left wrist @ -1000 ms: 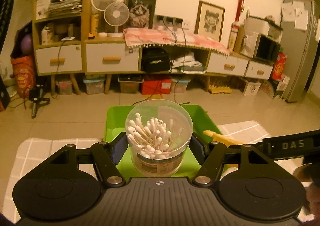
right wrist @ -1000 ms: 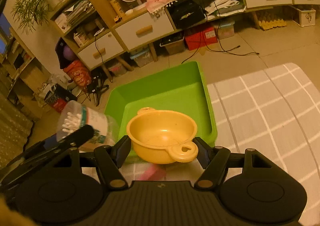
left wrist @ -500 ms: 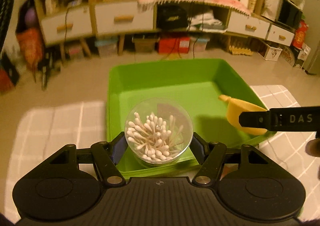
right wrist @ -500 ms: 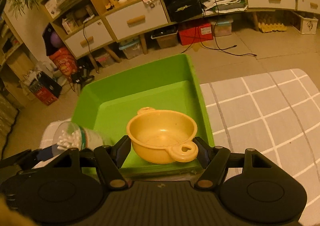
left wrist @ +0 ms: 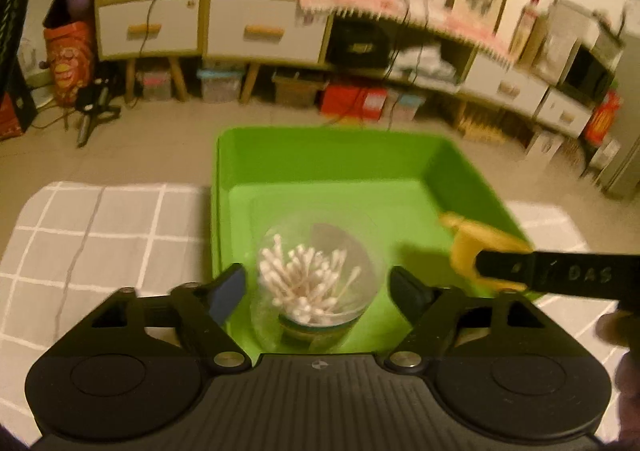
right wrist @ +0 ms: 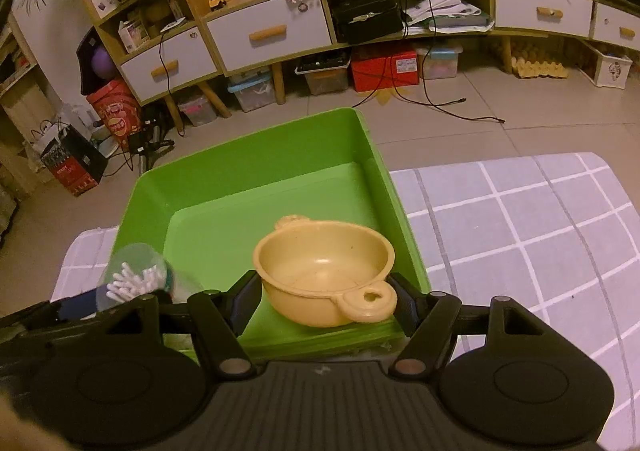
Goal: Organize rigid objects
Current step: 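Lower the bowl and jar into the green bin and open both tools, then move both open tools back toward the remaining toys on the table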
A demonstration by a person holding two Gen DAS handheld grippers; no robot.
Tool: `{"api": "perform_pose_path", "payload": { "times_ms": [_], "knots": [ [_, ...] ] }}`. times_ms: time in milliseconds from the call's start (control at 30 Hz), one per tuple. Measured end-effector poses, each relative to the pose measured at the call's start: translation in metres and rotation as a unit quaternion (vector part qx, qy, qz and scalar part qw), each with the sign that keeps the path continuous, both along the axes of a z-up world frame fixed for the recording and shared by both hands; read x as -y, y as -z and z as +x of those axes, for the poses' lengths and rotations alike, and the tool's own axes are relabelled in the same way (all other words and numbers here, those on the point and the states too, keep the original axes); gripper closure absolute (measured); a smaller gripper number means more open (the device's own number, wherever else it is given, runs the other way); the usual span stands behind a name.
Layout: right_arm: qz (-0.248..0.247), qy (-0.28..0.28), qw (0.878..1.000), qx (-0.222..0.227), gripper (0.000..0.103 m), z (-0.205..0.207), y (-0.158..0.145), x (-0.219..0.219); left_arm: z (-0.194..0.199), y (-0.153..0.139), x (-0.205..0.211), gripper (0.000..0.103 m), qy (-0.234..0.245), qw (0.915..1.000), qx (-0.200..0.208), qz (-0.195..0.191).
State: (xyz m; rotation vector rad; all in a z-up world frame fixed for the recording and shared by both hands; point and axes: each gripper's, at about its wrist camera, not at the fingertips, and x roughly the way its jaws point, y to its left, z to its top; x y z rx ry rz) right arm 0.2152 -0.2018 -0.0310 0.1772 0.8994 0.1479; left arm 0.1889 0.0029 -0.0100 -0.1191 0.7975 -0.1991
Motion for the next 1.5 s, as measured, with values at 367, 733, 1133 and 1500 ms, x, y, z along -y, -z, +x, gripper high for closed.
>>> {"api": "perform_pose_path", "payload": {
  "times_ms": [367, 733, 1133, 1500],
  "knots": [
    [0.031, 0.004, 0.999, 0.009, 0.030, -0.016, -0.014, 0.003, -0.020, -0.022, 0.005, 0.002, 0.021, 0.9987, 0.047, -0.009],
    [0.029, -0.004, 0.999, 0.023, 0.029, -0.052, -0.037, 0.002, -0.049, -0.032, 0.000, 0.002, 0.019, 0.9984, 0.049, -0.021],
    [0.034, -0.008, 0.999, 0.032, 0.029, -0.086, -0.050, 0.007, -0.077, -0.040, -0.009, 0.002, 0.013, 0.9981, 0.055, -0.023],
    [0.059, -0.013, 0.998, 0.032, 0.025, -0.112, -0.051, 0.021, -0.108, -0.029, -0.014, 0.002, 0.014, 0.9984, 0.053, -0.013]
  ]
}}
